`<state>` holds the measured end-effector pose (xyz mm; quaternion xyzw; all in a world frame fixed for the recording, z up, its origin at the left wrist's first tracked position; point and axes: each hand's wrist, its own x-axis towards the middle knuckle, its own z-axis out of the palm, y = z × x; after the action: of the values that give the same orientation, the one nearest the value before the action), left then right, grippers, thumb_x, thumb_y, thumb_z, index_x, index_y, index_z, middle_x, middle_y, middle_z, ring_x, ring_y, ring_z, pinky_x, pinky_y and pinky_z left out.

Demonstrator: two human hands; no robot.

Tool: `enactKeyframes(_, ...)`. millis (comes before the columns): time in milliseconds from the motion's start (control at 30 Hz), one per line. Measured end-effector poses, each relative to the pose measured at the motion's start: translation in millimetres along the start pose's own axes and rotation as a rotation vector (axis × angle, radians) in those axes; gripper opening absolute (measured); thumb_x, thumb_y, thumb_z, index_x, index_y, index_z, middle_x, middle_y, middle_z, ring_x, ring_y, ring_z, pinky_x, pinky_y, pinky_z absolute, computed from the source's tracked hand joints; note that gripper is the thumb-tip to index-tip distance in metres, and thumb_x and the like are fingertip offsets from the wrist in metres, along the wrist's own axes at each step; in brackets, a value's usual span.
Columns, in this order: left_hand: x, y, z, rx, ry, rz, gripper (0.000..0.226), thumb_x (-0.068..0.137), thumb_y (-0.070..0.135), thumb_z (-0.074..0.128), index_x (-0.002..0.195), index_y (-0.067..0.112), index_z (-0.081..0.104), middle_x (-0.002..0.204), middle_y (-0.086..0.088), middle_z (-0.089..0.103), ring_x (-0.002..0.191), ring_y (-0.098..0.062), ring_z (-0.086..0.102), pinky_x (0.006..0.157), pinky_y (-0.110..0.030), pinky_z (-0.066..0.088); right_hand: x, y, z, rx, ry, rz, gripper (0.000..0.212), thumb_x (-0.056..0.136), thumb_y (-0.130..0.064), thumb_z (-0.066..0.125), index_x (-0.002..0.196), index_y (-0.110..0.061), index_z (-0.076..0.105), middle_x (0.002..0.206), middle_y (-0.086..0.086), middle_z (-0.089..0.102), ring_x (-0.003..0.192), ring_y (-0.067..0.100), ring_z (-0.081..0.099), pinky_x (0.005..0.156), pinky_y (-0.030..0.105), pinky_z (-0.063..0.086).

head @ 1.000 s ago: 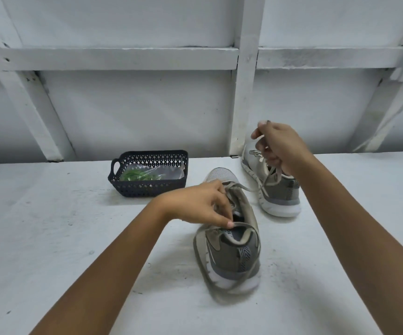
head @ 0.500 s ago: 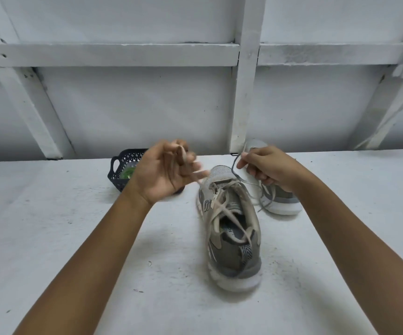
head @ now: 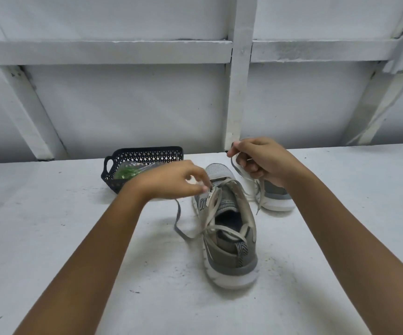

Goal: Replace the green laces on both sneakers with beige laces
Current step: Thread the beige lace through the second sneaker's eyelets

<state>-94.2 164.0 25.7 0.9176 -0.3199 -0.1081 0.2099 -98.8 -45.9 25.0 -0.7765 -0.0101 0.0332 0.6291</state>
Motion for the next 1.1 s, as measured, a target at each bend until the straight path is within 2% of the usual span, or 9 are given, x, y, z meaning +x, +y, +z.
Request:
enactKeyframes(67,-4,20,7,-0.128,-0.118,0.122,0.013,0.086,0.031,0.066,0.098,0.028,0.072,0.102,0.006,0.060,0.095,-0.007,0.057,0.079,-0.010,0.042,-1,1,2,-0.018,-0.021,-0.008,0.031,0.099,-0.024,0.044,0.078,-0.011,0.063,0.055,0.000,0.044,0.039,0.006,0.029,0.038,0.016,0.018)
enactKeyframes(200,-6,38,28,-0.154,-0.309,0.215,0.012,0.082,0.028,0.071,0.091,0.020,0.074,0.094,-0.001,0.066,0.086,-0.012,0.060,0.081,-0.028,0.047,-3,4,5,-0.038,-0.026,-0.003,0.031,0.100,-0.024,0.044,0.078,-0.012,0.063,0.055,-0.002,0.044,0.039,0.006,0.030,0.038,0.016,0.019)
enactKeyframes(433,-17,40,36,-0.371,-0.219,0.209,0.005,0.082,0.017,0.072,0.079,0.020,0.070,0.081,0.003,0.065,0.067,0.000,0.054,0.066,-0.013,0.041,-9,6,8,-0.036,-0.016,0.016,0.030,0.100,-0.022,0.045,0.079,-0.010,0.063,0.055,-0.002,0.044,0.041,0.007,0.030,0.039,0.017,0.019)
enactKeyframes(600,-23,49,41,-0.498,-0.207,0.281,0.012,0.081,0.010,0.072,0.080,0.021,0.073,0.083,0.012,0.060,0.077,-0.003,0.055,0.073,-0.016,0.042,-10,10,11,-0.037,-0.030,0.025,0.031,0.100,-0.023,0.044,0.079,-0.011,0.063,0.057,0.000,0.045,0.043,0.007,0.030,0.040,0.018,0.020)
enactKeyframes(667,-25,51,44,-0.468,-0.227,0.304,0.008,0.080,0.010,0.073,0.085,0.016,0.075,0.083,0.016,0.055,0.078,0.003,0.052,0.075,-0.011,0.038,-11,11,12,-0.038,-0.030,0.025,0.031,0.100,-0.023,0.044,0.078,-0.011,0.063,0.057,0.000,0.045,0.043,0.007,0.030,0.040,0.017,0.020)
enactKeyframes(733,-27,50,45,-0.387,-0.249,0.332,0.010,0.078,0.014,0.076,0.085,0.021,0.075,0.086,0.016,0.045,0.085,0.006,0.047,0.079,-0.008,0.034,-12,12,11,-0.035,-0.031,0.025,0.031,0.100,-0.023,0.044,0.078,-0.011,0.063,0.057,0.000,0.045,0.042,0.007,0.030,0.040,0.017,0.020)
enactKeyframes(833,-34,39,38,-0.347,-0.307,0.353,0.007,0.073,0.026,0.077,0.078,0.030,0.075,0.086,0.015,0.039,0.087,0.002,0.042,0.083,-0.014,0.036,-15,13,11,-0.029,-0.036,0.028,0.031,0.100,-0.022,0.044,0.077,-0.012,0.063,0.057,0.000,0.045,0.042,0.007,0.030,0.039,0.017,0.019)
enactKeyframes(967,-43,15,15,-0.301,-0.422,0.269,0.019,0.074,0.027,0.076,0.068,0.044,0.069,0.078,0.021,0.049,0.082,0.000,0.048,0.081,-0.017,0.037,-18,11,8,-0.001,-0.025,0.022,0.031,0.099,-0.021,0.044,0.077,-0.011,0.063,0.057,0.000,0.044,0.041,0.007,0.030,0.038,0.016,0.019)
enactKeyframes(1100,-41,-8,-9,0.202,-0.336,-0.138,0.005,0.083,0.029,0.068,0.082,0.026,0.071,0.086,0.004,0.059,0.073,-0.008,0.051,0.067,-0.024,0.043,-17,7,5,0.026,-0.002,0.008,0.032,0.100,-0.023,0.044,0.077,-0.011,0.062,0.057,0.000,0.044,0.040,0.006,0.029,0.038,0.015,0.018)
